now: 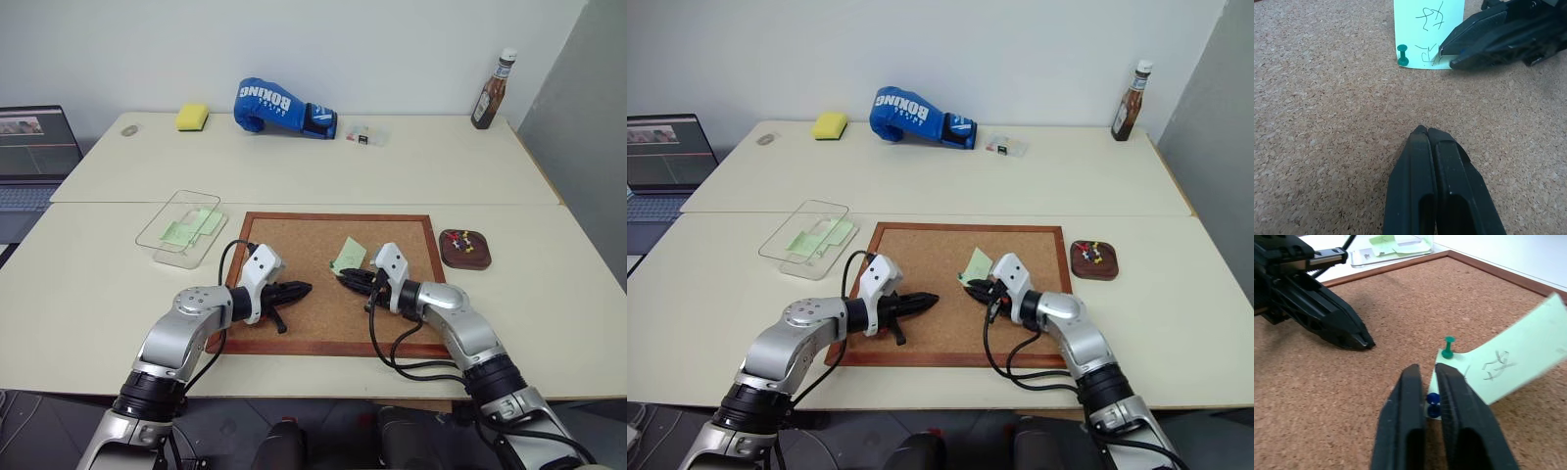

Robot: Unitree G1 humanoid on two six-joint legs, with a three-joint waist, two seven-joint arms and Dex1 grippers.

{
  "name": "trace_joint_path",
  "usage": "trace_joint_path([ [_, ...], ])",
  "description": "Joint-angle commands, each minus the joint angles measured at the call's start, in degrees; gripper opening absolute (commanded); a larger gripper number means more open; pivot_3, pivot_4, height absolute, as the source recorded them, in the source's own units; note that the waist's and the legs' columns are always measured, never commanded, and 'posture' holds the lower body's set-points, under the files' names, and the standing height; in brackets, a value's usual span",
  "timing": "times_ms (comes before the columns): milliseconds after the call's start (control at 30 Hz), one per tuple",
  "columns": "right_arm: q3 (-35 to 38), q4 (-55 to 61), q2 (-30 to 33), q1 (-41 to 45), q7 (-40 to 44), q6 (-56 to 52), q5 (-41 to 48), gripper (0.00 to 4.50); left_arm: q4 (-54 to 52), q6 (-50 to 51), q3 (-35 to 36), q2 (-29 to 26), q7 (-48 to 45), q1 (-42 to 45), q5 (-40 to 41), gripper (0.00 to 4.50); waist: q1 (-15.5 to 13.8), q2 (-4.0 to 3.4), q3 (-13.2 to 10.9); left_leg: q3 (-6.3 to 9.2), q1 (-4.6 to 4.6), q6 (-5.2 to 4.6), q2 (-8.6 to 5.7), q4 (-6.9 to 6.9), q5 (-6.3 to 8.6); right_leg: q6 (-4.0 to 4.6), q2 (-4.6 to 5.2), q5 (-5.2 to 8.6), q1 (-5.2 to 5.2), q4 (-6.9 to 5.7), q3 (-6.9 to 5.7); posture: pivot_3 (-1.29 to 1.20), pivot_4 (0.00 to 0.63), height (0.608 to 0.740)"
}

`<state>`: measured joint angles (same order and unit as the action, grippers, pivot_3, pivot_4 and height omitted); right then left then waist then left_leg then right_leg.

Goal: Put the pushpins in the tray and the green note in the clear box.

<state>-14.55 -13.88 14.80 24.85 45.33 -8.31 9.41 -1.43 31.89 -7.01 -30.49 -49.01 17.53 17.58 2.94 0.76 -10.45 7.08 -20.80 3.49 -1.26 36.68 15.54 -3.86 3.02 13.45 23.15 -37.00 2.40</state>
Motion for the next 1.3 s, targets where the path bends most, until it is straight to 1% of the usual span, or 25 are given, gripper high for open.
trace_joint_path([
  [33, 0.71, -0.02, -0.4, 0.22, 0.09, -0.39, 0.0, 0.04, 1.72, 1.39, -0.98, -0.49, 1.14, -1.95, -1.67, 0.0, 0.01, 0.0, 0.0, 0.0, 0.0, 0.0, 0.0, 0.0, 0.0, 0.0, 0.0, 0.0, 0.0, 0.0, 0.0, 0.0, 0.15, 0.74],
  [133, 1.41, 2.36, -0.26, 0.02, 0.36, -1.53, 0.99, 0.04, 1.59, 1.43, -1.04, -0.52, 1.1, -2.03, -1.65, 0.0, 0.04, 0.0, 0.0, 0.0, 0.0, 0.0, 0.0, 0.0, 0.0, 0.0, 0.0, 0.0, 0.0, 0.0, 0.0, 0.0, 0.15, 0.74],
  [233, 3.3, 7.34, -0.32, -0.11, 0.55, -4.89, 4.3, 0.04, 1.52, 1.49, -1.07, -0.58, 1.11, -2.06, -1.67, 0.0, 0.03, 0.0, 0.0, 0.01, -0.01, 0.0, 0.0, 0.0, 0.0, 0.0, 0.0, 0.0, 0.0, 0.0, 0.0, 0.0, 0.15, 0.74],
  [467, 8.22, 18.72, -0.83, 0.36, -3.53, -14.95, 10.62, 0.04, 1.4, 1.77, -1.19, -0.29, 1.33, -2.71, -1.68, 0.0, -0.06, -0.03, -0.03, 0.04, -0.12, 0.0, -0.02, -0.05, 0.01, 0.01, 0.01, 0.01, 0.07, 0.05, 0.01, 0.0, 0.15, 0.74],
  [633, 10.69, 23.18, -0.11, -0.21, -5.76, -19.52, 13.21, 0.04, 1.05, 1.66, -1.62, -0.4, 1.44, -3.15, -1.83, 0.0, 0.0, -0.03, -0.02, 0.06, -0.05, 0.0, 0.0, -0.05, 0.01, 0.02, 0.0, 0.01, 0.05, 0.03, -0.01, 0.0, 0.15, 0.74],
  [700, 13.28, 24.02, 0.84, -0.25, -7.62, -20.59, 13.72, 0.04, 1.09, 1.59, -1.55, -0.5, 1.45, -3.2, -1.84, 0.0, -0.01, -0.03, -0.02, 0.04, -0.06, 0.0, -0.01, -0.05, 0.01, 0.02, 0.0, 0.01, 0.05, 0.04, -0.01, 0.0, 0.15, 0.74],
  [767, 16.61, 23.61, 2.57, -0.1, -10.46, -20.64, 12.78, 0.04, 1.07, 1.59, -1.39, -0.64, 1.4, -3.28, -1.78, 0.0, -0.03, -0.03, -0.02, 0.03, -0.07, 0.0, -0.02, -0.05, 0.01, 0.02, 0.01, 0.01, 0.05, 0.05, 0.0, 0.0, 0.15, 0.74],
  [867, 20.61, 20.29, 7.09, -0.52, -15.12, -17.34, 7.45, 0.04, 0.84, 1.66, -1.32, -0.75, 1.41, -3.57, -1.7, 0.0, -0.16, -0.02, -0.03, 0.01, -0.1, 0.0, -0.04, -0.05, 0.01, 0.02, 0.03, 0.01, 0.05, 0.07, 0.01, 0.0, 0.15, 0.74],
  [1033, 21.62, 13.14, 15.38, -3.47, -20.42, -9.74, -2.76, 0.04, 1.06, 1.26, -1.68, -0.67, 1.09, -3.76, -1.85, 0.0, -0.21, -0.02, -0.02, -0.05, -0.07, 0.0, -0.03, -0.17, 0.01, 0.04, 0.03, 0.03, 0.06, 0.12, 0.02, 0.0, 0.15, 0.74],
  [1133, 21.84, 11.13, 16.15, -4.48, -20.61, -8.06, -3.56, 0.04, 1.22, 1.21, -1.86, -0.59, 0.67, -3.55, -1.79, 0.0, 0.06, -0.06, 0.0, -0.15, 0.02, 0.0, 0.0, -0.3, 0.0, 0.06, 0.03, 0.04, 0.06, 0.11, 0.1, 0.0, 0.15, 0.74],
  [1300, 20.96, 9.04, 14.04, -4.39, -18.87, -9.14, -1.85, 0.04, 1.86, 1.07, -2.06, -0.77, 0.22, -2.77, -1.96, 0.0, 0.2, -0.05, -0.01, -0.18, 0.03, -0.02, -0.01, -0.27, -0.01, 0.03, 0.03, 0.03, 0.04, 0.1, 0.13, 0.0, 0.15, 0.74],
])
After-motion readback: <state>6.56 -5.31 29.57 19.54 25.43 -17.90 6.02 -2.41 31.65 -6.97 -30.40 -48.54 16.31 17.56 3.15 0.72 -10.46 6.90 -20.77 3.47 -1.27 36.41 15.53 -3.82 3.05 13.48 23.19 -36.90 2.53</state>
